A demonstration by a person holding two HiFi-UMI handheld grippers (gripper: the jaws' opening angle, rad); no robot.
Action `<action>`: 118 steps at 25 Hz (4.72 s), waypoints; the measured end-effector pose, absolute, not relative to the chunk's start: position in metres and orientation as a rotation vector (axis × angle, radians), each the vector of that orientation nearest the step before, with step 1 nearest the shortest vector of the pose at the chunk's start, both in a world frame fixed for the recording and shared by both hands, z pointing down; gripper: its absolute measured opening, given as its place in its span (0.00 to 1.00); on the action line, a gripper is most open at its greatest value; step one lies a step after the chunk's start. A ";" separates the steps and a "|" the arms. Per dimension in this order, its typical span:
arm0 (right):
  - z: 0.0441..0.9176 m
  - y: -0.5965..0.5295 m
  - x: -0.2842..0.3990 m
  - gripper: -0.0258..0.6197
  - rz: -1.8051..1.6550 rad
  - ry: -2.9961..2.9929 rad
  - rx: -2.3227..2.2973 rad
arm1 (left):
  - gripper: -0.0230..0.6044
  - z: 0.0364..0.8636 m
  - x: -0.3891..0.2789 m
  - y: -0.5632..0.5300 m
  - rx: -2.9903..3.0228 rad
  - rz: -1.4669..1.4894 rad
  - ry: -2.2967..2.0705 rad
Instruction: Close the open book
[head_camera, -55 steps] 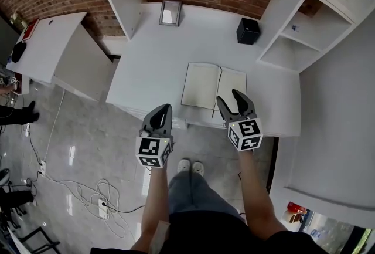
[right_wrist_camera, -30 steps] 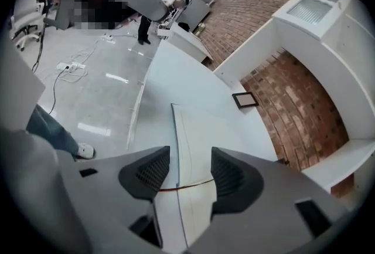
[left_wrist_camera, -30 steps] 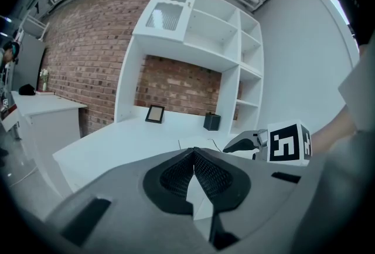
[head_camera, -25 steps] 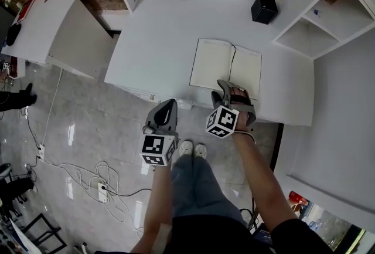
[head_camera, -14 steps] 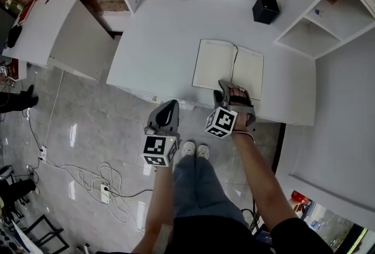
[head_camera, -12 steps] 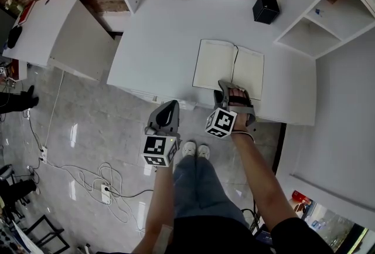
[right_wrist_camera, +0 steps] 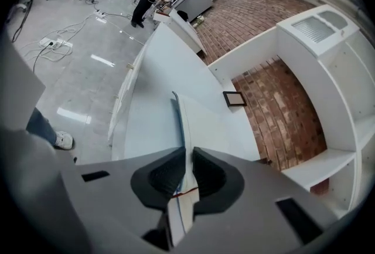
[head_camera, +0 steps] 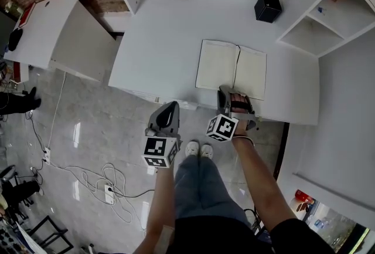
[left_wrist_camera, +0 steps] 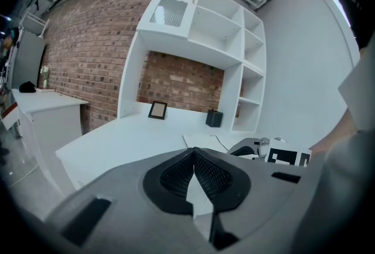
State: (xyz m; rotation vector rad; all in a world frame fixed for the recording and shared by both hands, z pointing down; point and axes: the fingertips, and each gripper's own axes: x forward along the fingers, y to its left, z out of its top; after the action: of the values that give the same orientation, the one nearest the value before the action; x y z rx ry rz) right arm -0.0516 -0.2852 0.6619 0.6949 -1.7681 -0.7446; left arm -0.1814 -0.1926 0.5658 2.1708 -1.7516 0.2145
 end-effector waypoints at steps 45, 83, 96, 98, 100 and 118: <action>0.612 -0.293 0.088 0.06 0.460 -2.174 1.588 | 0.05 0.549 -0.098 -0.257 2.360 0.250 -1.531; 0.658 -0.334 0.182 0.15 0.392 -1.880 1.561 | 0.05 0.561 -0.074 -0.288 2.375 0.287 -1.483; 0.657 -0.334 0.188 0.18 0.482 -1.917 1.599 | 0.05 0.557 -0.076 -0.286 2.372 0.285 -1.507; 0.654 -0.333 0.188 0.20 0.478 -1.919 1.601 | 0.05 0.554 -0.076 -0.286 2.376 0.280 -1.510; 0.650 -0.332 0.188 0.20 0.476 -1.922 1.602 | 0.05 0.552 -0.076 -0.285 2.381 0.275 -1.512; 0.524 -0.331 0.184 0.22 0.253 -2.196 1.757 | 0.05 0.471 -0.056 -0.299 2.553 0.181 -1.554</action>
State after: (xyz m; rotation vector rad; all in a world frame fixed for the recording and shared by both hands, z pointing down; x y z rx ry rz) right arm 0.1838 -0.3306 0.5243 1.7571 -2.1959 0.2529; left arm -0.0563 -0.2994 0.4708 2.5534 -1.5536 0.1805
